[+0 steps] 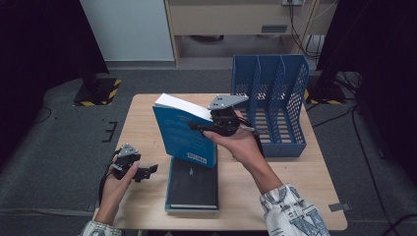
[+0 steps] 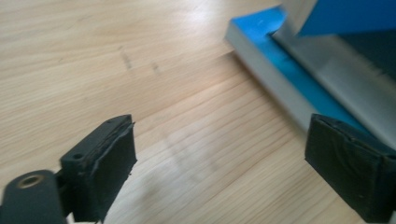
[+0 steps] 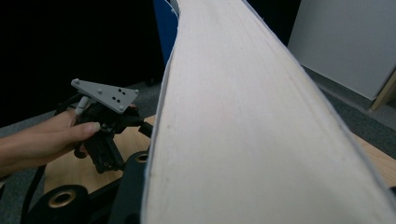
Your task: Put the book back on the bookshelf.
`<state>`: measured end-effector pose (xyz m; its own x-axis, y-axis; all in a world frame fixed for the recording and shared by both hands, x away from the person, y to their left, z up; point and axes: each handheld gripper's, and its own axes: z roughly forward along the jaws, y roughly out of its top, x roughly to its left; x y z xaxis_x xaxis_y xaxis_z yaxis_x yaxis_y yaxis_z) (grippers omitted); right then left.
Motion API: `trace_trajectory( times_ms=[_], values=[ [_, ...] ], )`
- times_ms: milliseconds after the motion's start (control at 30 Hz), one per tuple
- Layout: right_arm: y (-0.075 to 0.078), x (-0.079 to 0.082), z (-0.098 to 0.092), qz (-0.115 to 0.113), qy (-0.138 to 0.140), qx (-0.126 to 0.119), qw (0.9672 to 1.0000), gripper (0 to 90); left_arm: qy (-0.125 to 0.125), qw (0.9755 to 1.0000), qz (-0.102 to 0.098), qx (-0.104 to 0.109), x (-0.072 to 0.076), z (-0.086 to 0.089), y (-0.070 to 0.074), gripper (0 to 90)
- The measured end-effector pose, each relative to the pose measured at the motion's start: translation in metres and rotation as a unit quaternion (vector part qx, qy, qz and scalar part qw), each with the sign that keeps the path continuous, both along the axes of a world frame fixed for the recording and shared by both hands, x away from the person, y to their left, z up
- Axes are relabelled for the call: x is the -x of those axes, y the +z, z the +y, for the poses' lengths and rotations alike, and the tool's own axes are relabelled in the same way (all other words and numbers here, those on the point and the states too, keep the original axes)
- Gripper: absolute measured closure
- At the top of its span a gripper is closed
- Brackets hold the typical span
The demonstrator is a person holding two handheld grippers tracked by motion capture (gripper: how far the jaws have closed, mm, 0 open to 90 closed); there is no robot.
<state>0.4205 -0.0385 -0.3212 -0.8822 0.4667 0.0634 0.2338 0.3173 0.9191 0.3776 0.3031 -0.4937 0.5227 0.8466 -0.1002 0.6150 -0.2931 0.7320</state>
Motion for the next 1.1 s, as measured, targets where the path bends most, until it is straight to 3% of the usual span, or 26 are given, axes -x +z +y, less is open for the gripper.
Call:
trace_trajectory(
  times_ms=[133,333,667,867,1100],
  values=[
    [0.000,0.000,0.000,0.001,-0.001,0.000,1.0000,60.4,0.018,0.9998,0.005,0.010,-0.001,0.006,-0.003,5.9],
    [0.000,-0.001,0.001,0.009,-0.018,-0.001,0.9998,60.5,0.028,0.9994,0.017,0.007,-0.002,0.009,-0.009,5.9],
    [0.013,-0.012,0.009,0.057,-0.075,0.004,0.9956,61.0,0.042,0.9988,0.025,-0.002,-0.004,0.012,-0.015,6.3],
    [0.025,-0.014,0.010,0.051,-0.092,0.024,0.9941,61.2,0.036,0.9990,0.027,-0.009,-0.005,0.010,-0.017,6.3],
    [0.042,-0.010,-0.014,0.045,-0.126,0.031,0.9906,61.2,0.038,0.9986,0.033,-0.018,-0.006,0.009,-0.020,6.4]
  ],
)
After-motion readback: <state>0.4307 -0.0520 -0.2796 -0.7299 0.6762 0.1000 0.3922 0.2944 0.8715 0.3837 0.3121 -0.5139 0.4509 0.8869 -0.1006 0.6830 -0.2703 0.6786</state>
